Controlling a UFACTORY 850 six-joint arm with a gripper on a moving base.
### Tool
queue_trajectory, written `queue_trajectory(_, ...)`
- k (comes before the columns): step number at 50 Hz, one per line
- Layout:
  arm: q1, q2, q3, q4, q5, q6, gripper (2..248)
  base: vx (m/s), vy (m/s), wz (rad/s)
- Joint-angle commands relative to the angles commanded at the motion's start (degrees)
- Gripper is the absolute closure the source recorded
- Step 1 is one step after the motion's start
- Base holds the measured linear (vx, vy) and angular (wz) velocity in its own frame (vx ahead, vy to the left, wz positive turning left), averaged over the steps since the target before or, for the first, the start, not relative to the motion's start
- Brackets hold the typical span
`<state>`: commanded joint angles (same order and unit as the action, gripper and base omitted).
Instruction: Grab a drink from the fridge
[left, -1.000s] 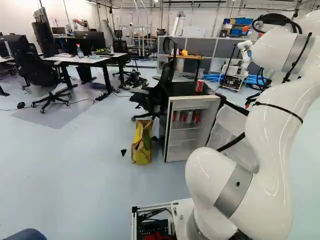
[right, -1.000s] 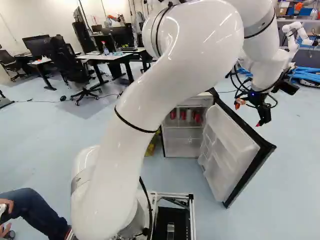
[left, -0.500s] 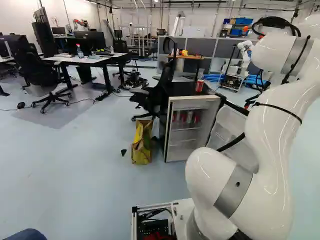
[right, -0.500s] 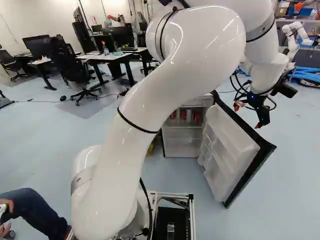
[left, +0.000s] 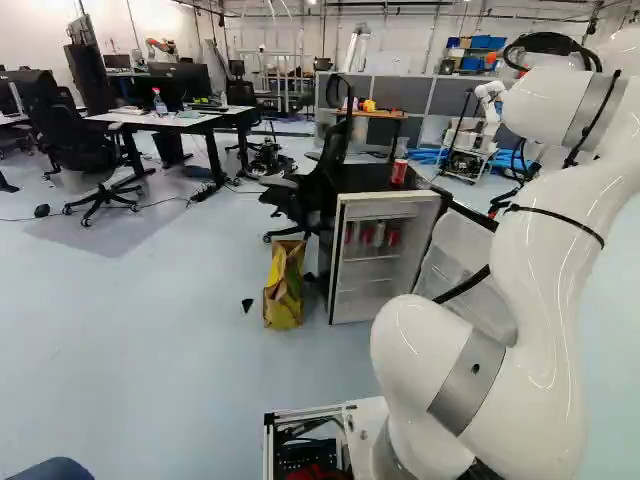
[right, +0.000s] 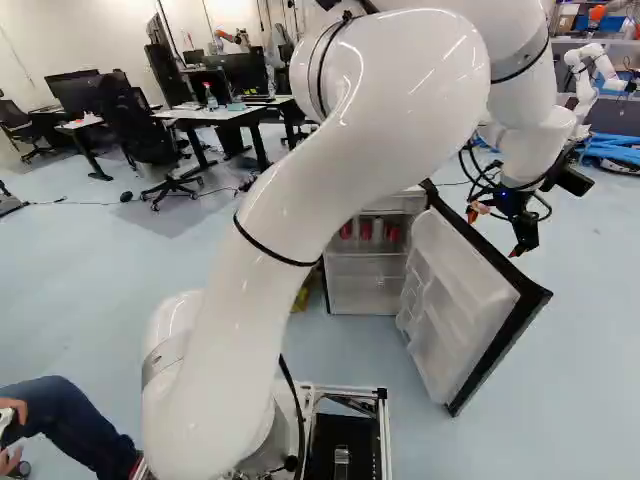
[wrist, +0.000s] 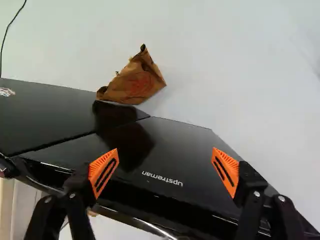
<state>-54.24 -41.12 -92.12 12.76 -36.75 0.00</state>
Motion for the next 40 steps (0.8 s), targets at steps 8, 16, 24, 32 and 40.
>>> queue_trajectory(8, -0.1, 0.6, 0.9, 0.0, 0.0, 0.0, 3, 0.000, 0.000, 0.000)
queue_trajectory(16, -0.2, 1.2, 1.8, 0.0, 0.0, 0.0, 3, 0.000, 0.000, 0.000)
queue_trajectory(24, -0.4, 1.8, 2.8, 0.0, 0.0, 0.0, 3, 0.000, 0.000, 0.000)
queue_trajectory(32, -0.5, 2.4, 3.7, 0.0, 0.0, 0.0, 3, 0.000, 0.000, 0.000)
queue_trajectory(40, -0.6, 3.1, 4.7, 0.0, 0.0, 0.0, 3, 0.000, 0.000, 0.000)
